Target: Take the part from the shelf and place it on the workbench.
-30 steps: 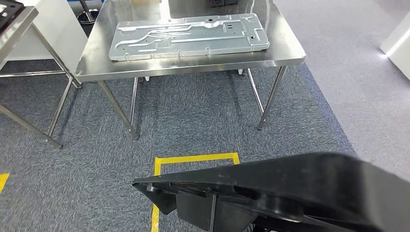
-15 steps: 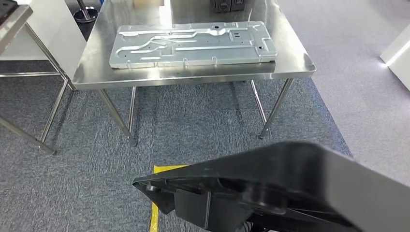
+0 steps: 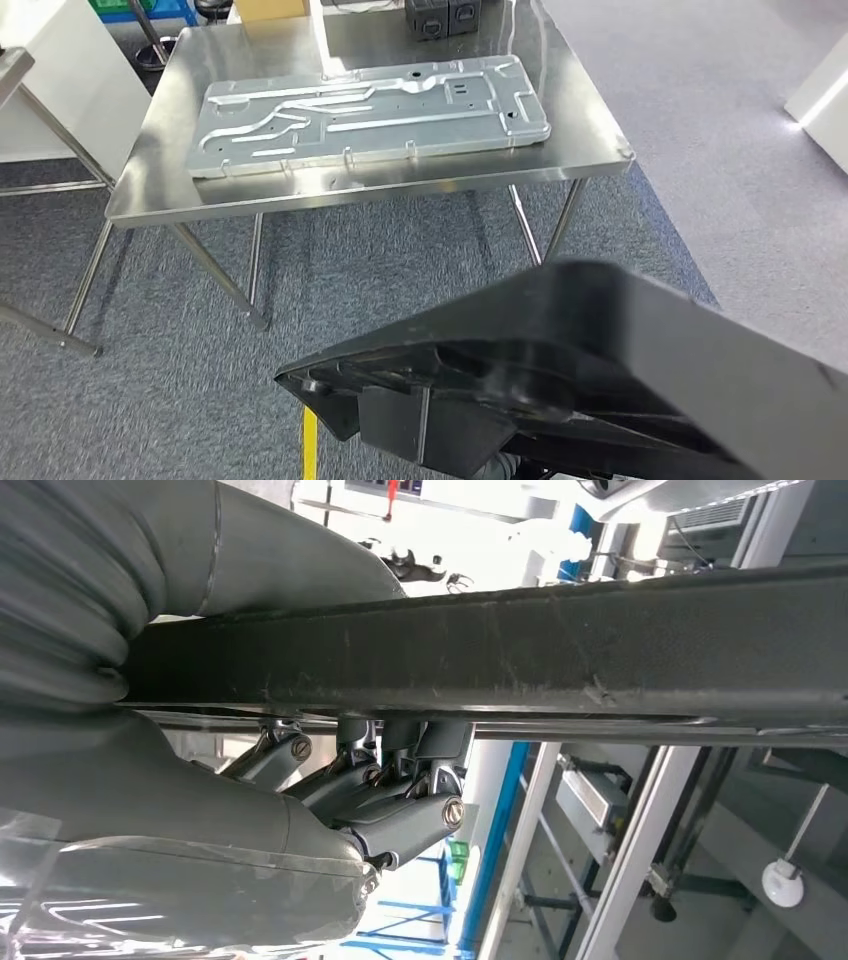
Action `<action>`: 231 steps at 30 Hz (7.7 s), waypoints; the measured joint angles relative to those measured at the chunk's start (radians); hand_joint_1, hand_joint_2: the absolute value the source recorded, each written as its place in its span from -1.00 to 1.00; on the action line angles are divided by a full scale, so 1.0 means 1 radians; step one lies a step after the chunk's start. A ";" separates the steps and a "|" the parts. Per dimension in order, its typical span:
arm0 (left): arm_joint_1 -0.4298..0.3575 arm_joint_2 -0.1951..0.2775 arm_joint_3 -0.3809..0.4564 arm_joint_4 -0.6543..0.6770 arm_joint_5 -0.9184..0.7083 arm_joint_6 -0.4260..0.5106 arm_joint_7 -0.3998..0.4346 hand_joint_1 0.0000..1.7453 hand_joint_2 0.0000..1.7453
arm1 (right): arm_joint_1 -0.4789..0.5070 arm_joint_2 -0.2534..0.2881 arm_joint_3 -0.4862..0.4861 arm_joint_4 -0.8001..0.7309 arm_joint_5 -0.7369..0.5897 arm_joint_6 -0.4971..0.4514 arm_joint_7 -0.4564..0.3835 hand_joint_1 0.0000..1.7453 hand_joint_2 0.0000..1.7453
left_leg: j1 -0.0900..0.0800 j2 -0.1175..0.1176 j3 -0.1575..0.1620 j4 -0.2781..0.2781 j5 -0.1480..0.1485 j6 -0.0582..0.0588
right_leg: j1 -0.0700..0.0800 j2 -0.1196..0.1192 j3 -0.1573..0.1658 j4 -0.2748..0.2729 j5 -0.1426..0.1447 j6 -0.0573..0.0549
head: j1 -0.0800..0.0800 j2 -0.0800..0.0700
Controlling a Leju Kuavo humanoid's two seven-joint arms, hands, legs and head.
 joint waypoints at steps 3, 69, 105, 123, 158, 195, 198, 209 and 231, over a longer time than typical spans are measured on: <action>0.004 0.004 0.001 0.000 0.000 0.000 0.000 -1.00 1.00 | 0.000 0.000 0.000 0.001 0.001 0.000 0.001 1.00 1.00 | -0.016 -0.003 0.012 -0.166 0.160 0.032 | 0.008 0.004 0.047 -0.001 -0.038 0.003 | 0.002 0.000; -0.002 -0.003 0.007 0.002 -0.010 0.000 -0.021 -1.00 1.00 | 0.003 -0.022 -0.069 -0.075 0.201 -0.221 -0.053 1.00 1.00 | -0.004 -0.001 0.024 -0.225 0.226 0.026 | -0.025 -0.003 0.069 -0.007 -0.069 0.058 | -0.021 0.000; -0.011 -0.015 0.031 0.002 -0.031 -0.034 -0.112 -1.00 1.00 | -0.298 -0.077 -0.202 0.639 1.304 -0.819 0.347 1.00 1.00 | 0.001 -0.009 0.069 -0.249 0.196 0.046 | -0.023 -0.011 -0.184 0.281 -0.094 0.064 | -0.021 0.000; -0.002 -0.018 0.030 0.003 -0.026 -0.020 -0.136 -1.00 -1.00 | -0.323 -0.027 -0.178 0.732 1.217 -0.831 0.283 -1.00 -1.00 | 0.009 -0.007 0.003 -0.054 0.113 -0.012 | -0.022 -0.014 -0.066 -0.005 0.067 0.018 | -0.027 0.000; 0.007 -0.010 0.065 0.003 0.008 -0.039 -0.196 -1.00 -1.00 | 0.264 -0.103 -0.725 -0.079 0.610 -1.113 -0.051 -1.00 -1.00 | -0.003 -0.008 0.171 -0.237 0.102 0.011 | -0.016 -0.023 -0.104 0.022 0.083 0.030 | -0.032 0.000; 0.007 -0.024 0.102 0.004 -0.032 -0.047 -0.154 -1.00 -1.00 | 0.108 0.010 -1.700 1.424 1.431 -0.543 0.767 -1.00 -1.00 | -0.009 0.009 0.226 -0.332 0.135 0.057 | -0.014 -0.013 -0.145 0.060 0.044 0.051 | -0.031 0.000; 0.006 -0.024 0.099 0.004 -0.039 -0.053 -0.149 -1.00 -1.00 | 0.095 0.034 -1.701 1.454 1.437 -0.483 0.791 -1.00 -1.00 | -0.008 0.013 0.177 -0.323 0.169 0.055 | -0.024 -0.012 -0.176 0.236 -0.070 0.067 | -0.028 0.000; 0.005 -0.027 0.096 0.004 -0.050 -0.051 -0.135 -1.00 -1.00 | 0.062 0.073 -1.701 1.493 1.444 -0.404 0.748 -1.00 -1.00 | 0.006 0.011 0.048 -0.226 0.188 -0.011 | -0.032 -0.012 0.020 -0.017 -0.002 0.030 | -0.023 0.000; -0.004 -0.032 0.072 0.004 -0.080 -0.064 -0.131 -1.00 -1.00 | 0.056 0.091 -1.786 1.502 1.370 -0.386 0.697 -1.00 -1.00 | -0.002 0.031 0.143 -0.295 0.174 0.051 | -0.036 -0.006 -0.140 0.246 -0.009 0.087 | -0.019 0.000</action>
